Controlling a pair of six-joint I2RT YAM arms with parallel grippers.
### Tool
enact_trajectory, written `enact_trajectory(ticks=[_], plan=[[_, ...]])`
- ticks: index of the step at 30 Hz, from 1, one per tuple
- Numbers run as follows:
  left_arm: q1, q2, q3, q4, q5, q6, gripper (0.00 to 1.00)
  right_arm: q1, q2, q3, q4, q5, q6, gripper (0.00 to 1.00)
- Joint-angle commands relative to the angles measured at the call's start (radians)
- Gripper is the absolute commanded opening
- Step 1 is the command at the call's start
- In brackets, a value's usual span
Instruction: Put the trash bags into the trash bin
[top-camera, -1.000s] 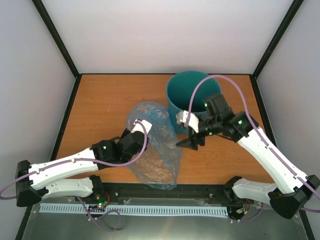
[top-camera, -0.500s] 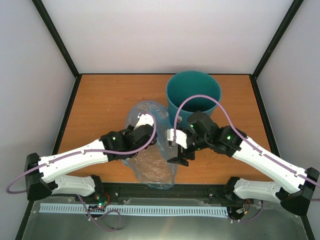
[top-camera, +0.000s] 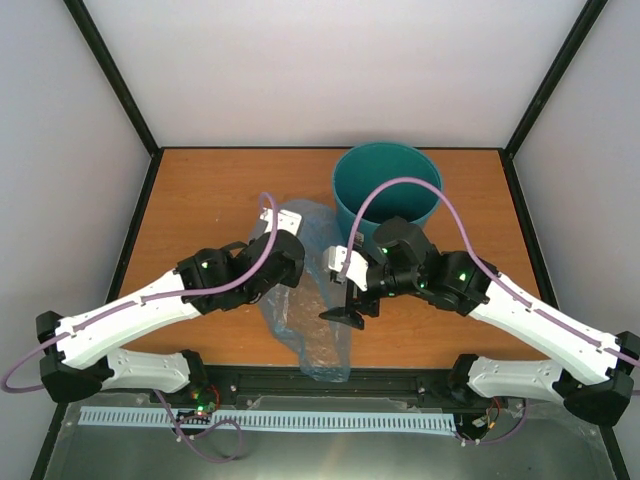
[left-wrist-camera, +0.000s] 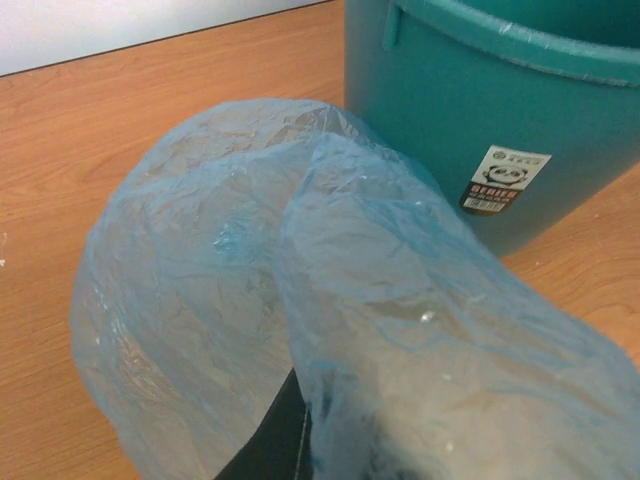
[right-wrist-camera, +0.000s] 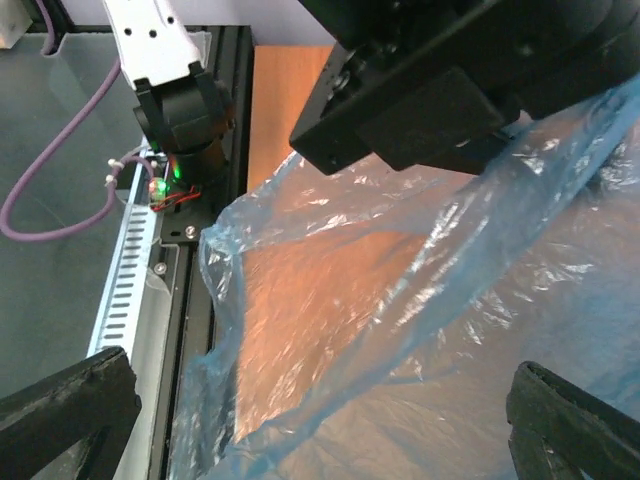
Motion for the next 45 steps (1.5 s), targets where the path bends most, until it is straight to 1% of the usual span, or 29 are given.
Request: enact_trajectory(ticks=[1,3,9,11,14,15,17,20,23,25,27,28,30,32,34,36,38,42,44,45], plan=[[0.005,0.011,0.114,-0.102,0.011,-0.043,0.01,0.018,0.012,0.036,0.019,0.075,0.031,1.00],[0.004,0.010,0.150,-0.130,0.019,-0.047,0.01,0.018,0.022,0.041,0.024,0.145,0.035,1.00],[0.005,-0.020,0.211,-0.181,0.060,-0.060,0.01,0.018,0.040,0.075,0.022,0.228,0.022,1.00],[0.005,-0.029,0.217,-0.185,0.077,-0.065,0.01,0.018,0.046,0.096,0.002,0.202,0.000,1.00],[0.005,-0.030,0.238,-0.210,0.100,-0.082,0.01,0.019,0.037,0.123,-0.028,0.108,-0.037,1.00],[0.004,-0.028,0.247,-0.217,0.109,-0.087,0.01,0.019,0.036,0.130,-0.031,0.114,-0.040,0.99],[0.005,-0.028,0.261,-0.225,0.128,-0.092,0.01,0.020,0.041,0.143,-0.032,0.174,-0.034,0.99],[0.005,-0.043,0.269,-0.222,0.154,-0.093,0.01,0.018,0.048,0.156,-0.014,0.349,-0.009,0.96],[0.005,-0.062,0.257,-0.209,0.156,-0.085,0.01,0.013,0.047,0.174,-0.005,0.472,-0.010,0.88],[0.005,-0.065,0.256,-0.211,0.146,-0.088,0.01,-0.006,0.035,0.194,-0.011,0.494,-0.003,0.83],[0.005,-0.064,0.257,-0.205,0.148,-0.088,0.01,-0.012,0.014,0.212,-0.028,0.470,-0.006,0.80],[0.005,-0.062,0.258,-0.199,0.153,-0.091,0.01,-0.011,0.002,0.220,-0.048,0.419,-0.017,0.79],[0.005,-0.052,0.259,-0.184,0.181,-0.113,0.01,-0.011,-0.024,0.227,-0.097,0.206,-0.057,0.78],[0.005,-0.030,0.265,-0.167,0.225,-0.113,0.01,-0.012,-0.048,0.216,-0.124,0.088,-0.080,0.78],[0.005,0.009,0.283,-0.170,0.235,-0.110,0.01,-0.011,-0.052,0.195,-0.127,0.037,-0.080,0.81],[0.005,0.039,0.311,-0.187,0.214,-0.112,0.01,-0.012,-0.047,0.170,-0.121,0.030,-0.074,0.89],[0.005,0.056,0.342,-0.194,0.196,-0.110,0.01,-0.010,-0.034,0.138,-0.105,0.084,-0.061,0.93],[0.004,0.052,0.359,-0.161,0.215,-0.086,0.01,-0.010,-0.026,0.083,-0.029,0.365,-0.034,0.95],[0.005,0.044,0.362,-0.154,0.220,-0.076,0.01,-0.011,-0.026,0.071,-0.005,0.444,-0.031,0.93],[0.004,0.042,0.367,-0.159,0.218,-0.073,0.01,-0.011,-0.026,0.069,0.002,0.470,-0.032,0.89]])
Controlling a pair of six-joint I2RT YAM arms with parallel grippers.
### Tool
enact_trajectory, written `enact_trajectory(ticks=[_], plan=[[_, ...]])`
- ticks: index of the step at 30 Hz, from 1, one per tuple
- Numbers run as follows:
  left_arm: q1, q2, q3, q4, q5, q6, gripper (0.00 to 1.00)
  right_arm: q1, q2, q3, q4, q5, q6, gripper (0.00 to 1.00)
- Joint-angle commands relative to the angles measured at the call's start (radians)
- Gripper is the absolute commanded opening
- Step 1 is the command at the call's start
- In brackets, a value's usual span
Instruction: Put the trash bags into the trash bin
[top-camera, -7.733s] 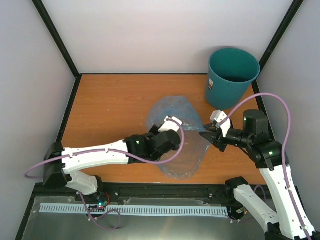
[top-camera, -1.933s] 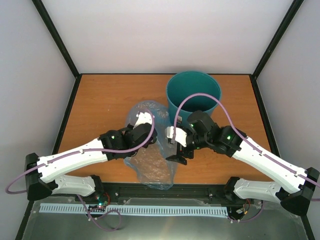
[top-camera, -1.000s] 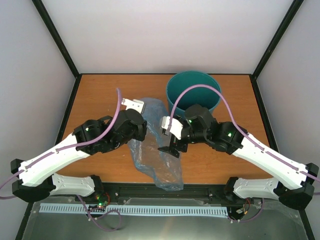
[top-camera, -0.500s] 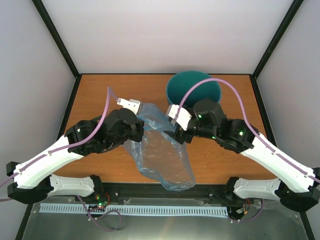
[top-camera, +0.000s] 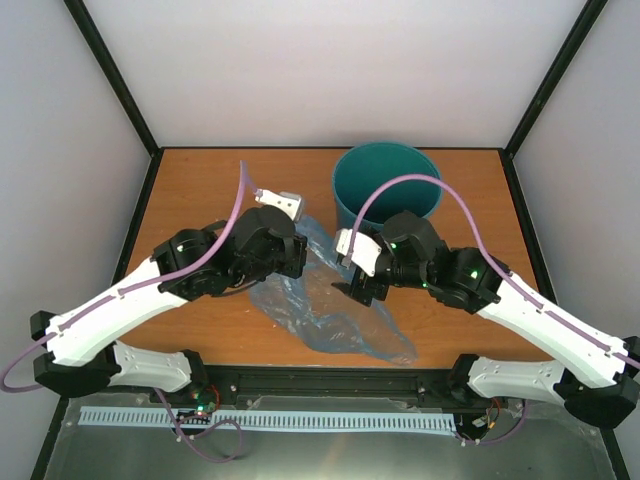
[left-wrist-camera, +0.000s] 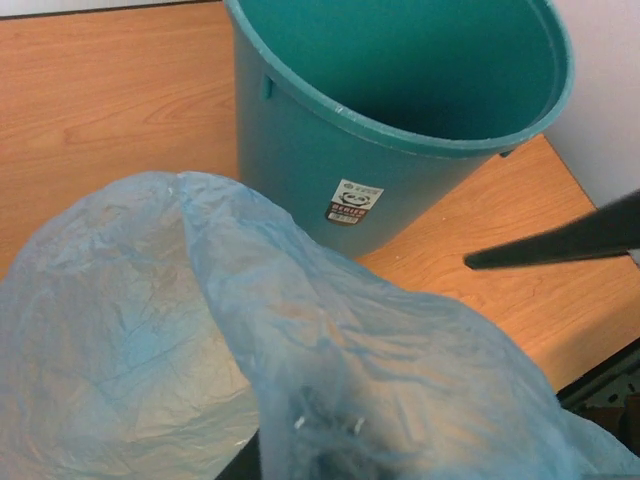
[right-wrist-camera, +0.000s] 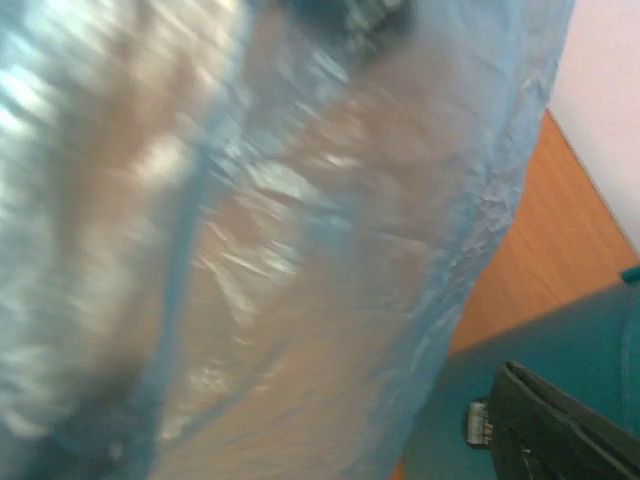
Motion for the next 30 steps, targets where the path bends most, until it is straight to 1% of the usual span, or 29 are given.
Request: enact_trajectory(ticks=[1,8,10,12,14,15,17,18,23,27,30], plan=[[0.005,-0.024,0.064,0.015,0.008,0.022,0.01,0.000,-0.006,-0.020,0.072,0.213,0.018,0.86],[0.005,-0.041,0.116,-0.039,-0.012,0.047,0.01,-0.011,-0.030,0.034,0.041,0.211,-0.012,0.55],[0.005,-0.048,0.143,-0.057,-0.033,0.063,0.01,-0.014,-0.041,0.054,0.037,0.211,-0.028,0.40],[0.005,-0.055,0.171,-0.066,-0.039,0.090,0.01,-0.015,-0.050,0.075,0.032,0.204,-0.047,0.28],[0.005,-0.056,0.199,-0.052,-0.021,0.134,0.01,-0.016,-0.047,0.123,0.027,0.199,-0.052,0.19],[0.005,-0.053,0.212,-0.039,0.006,0.167,0.01,-0.015,-0.042,0.151,0.022,0.190,-0.055,0.13],[0.004,-0.032,0.242,-0.017,0.055,0.231,0.01,-0.015,-0.032,0.208,0.025,0.175,-0.068,0.06],[0.005,-0.015,0.261,-0.012,0.074,0.266,0.00,-0.015,-0.029,0.236,0.035,0.170,-0.076,0.03],[0.005,0.085,0.404,0.012,0.119,0.359,0.01,-0.015,0.018,0.381,0.070,0.166,-0.102,0.03],[0.004,0.119,0.486,0.102,0.175,0.414,0.01,-0.028,0.064,0.507,0.068,0.175,-0.119,0.03],[0.004,0.147,0.551,0.203,0.221,0.454,0.01,-0.030,0.084,0.568,0.092,0.223,-0.154,0.03]])
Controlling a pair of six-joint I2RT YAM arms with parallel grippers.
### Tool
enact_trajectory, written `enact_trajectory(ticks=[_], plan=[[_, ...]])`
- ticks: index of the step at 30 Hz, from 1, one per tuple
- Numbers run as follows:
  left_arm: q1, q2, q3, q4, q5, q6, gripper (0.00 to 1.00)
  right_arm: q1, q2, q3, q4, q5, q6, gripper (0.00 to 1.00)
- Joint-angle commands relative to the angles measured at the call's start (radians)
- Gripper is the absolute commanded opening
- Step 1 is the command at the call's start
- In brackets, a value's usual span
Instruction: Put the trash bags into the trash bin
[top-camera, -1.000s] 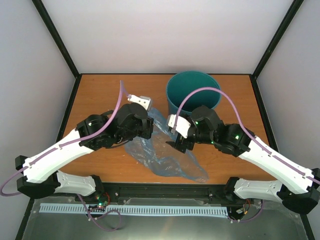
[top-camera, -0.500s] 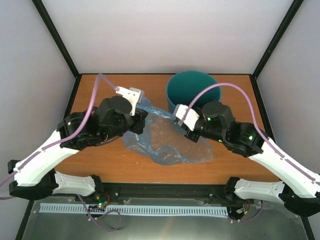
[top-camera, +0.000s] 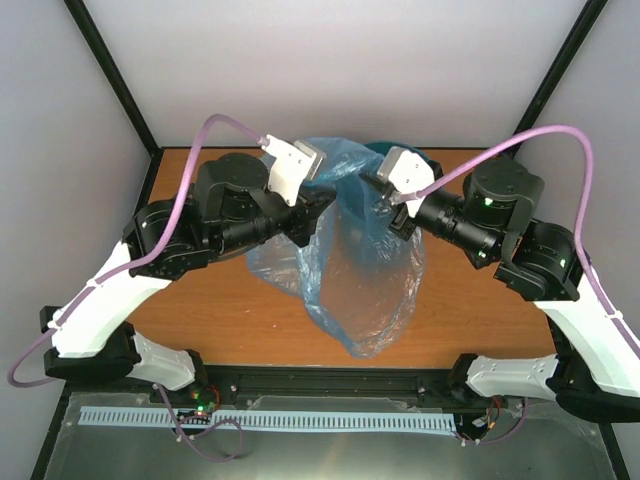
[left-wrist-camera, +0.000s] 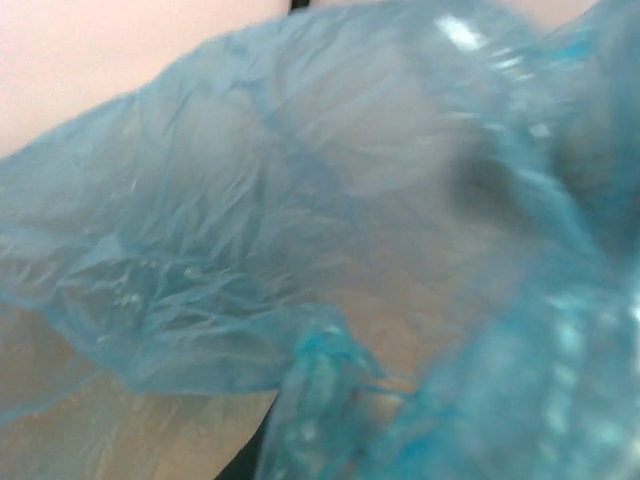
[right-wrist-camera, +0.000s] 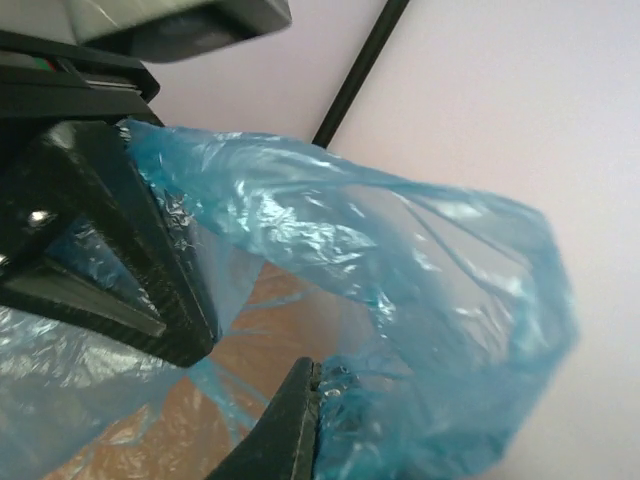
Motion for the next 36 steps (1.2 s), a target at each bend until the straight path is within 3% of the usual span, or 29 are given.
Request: enact_trajectory(ticks=[1,7,20,36], plan=[[0.005,0.026,0.129,0.178,0.089,0.113,0.01,-0.010,0.027,0.084,0.049,0.074,-0.060,0.03],[0.005,0.155,0.279,0.289,0.077,0.194,0.01,-0.017,0.049,0.184,0.107,0.178,-0.105,0.04],[0.005,0.341,0.366,0.506,0.023,0.306,0.01,-0.041,0.029,0.193,0.264,0.392,-0.235,0.05],[0.014,0.370,0.325,0.633,-0.086,0.375,0.01,-0.055,0.079,0.211,0.346,0.435,-0.325,0.06]])
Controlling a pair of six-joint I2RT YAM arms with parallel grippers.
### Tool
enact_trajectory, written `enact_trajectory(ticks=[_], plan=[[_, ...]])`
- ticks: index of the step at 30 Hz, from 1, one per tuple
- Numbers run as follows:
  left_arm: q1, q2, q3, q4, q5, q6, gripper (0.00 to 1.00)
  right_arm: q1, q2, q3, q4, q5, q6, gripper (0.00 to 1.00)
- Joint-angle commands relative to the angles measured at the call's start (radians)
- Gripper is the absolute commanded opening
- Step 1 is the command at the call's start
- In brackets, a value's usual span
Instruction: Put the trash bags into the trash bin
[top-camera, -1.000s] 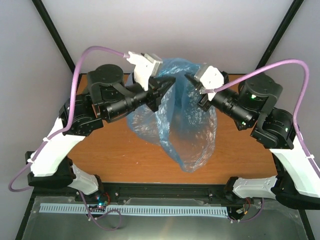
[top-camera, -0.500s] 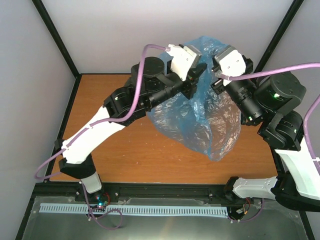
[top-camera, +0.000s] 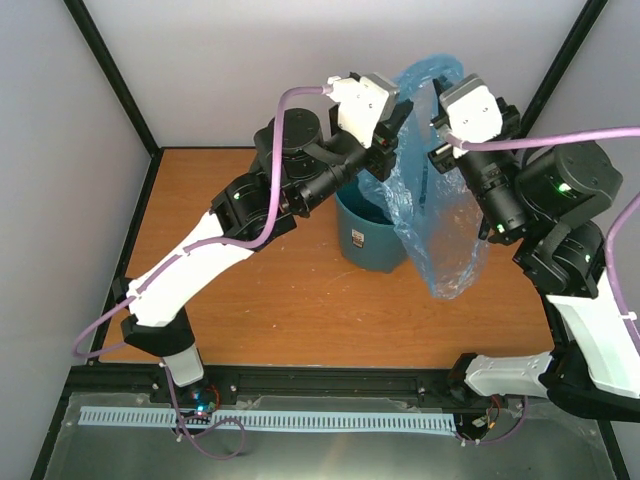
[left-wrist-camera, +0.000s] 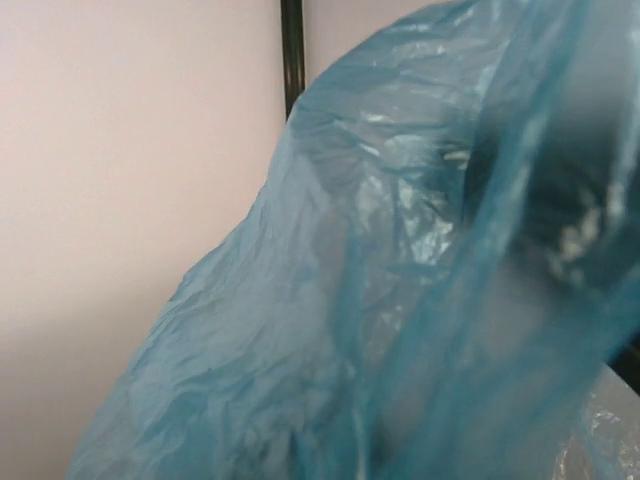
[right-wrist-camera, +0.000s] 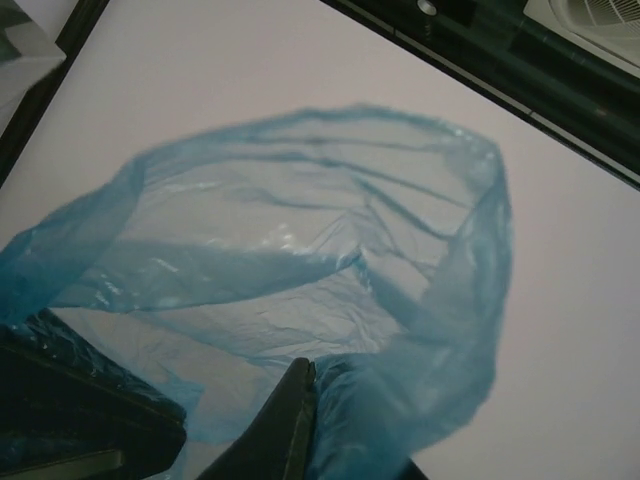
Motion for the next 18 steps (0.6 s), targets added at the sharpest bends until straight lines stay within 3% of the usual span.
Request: enact_trajectory(ticks=[1,9,14,17,18], plan=[[0.023,0.000,-0.024,0.056,-0.060,0.019,0.01,-0.008,0.028,0.002,0.044,0.031,-0.035,0.06],[0.194,-0.026,-0.123,0.030,0.027,-0.163,0.01,-0.042,0.006,-0.030,-0.009,-0.025,0.052,0.09],[0.248,-0.065,-0.159,0.049,0.070,-0.188,0.01,-0.058,-0.001,-0.029,-0.057,-0.093,0.091,0.11],[0.252,-0.068,-0.153,0.036,0.049,-0.186,0.01,-0.058,0.014,-0.026,-0.092,-0.129,0.106,0.20],[0.256,-0.068,-0.152,0.026,0.039,-0.187,0.01,-0.058,0.019,-0.023,-0.113,-0.152,0.109,0.30]])
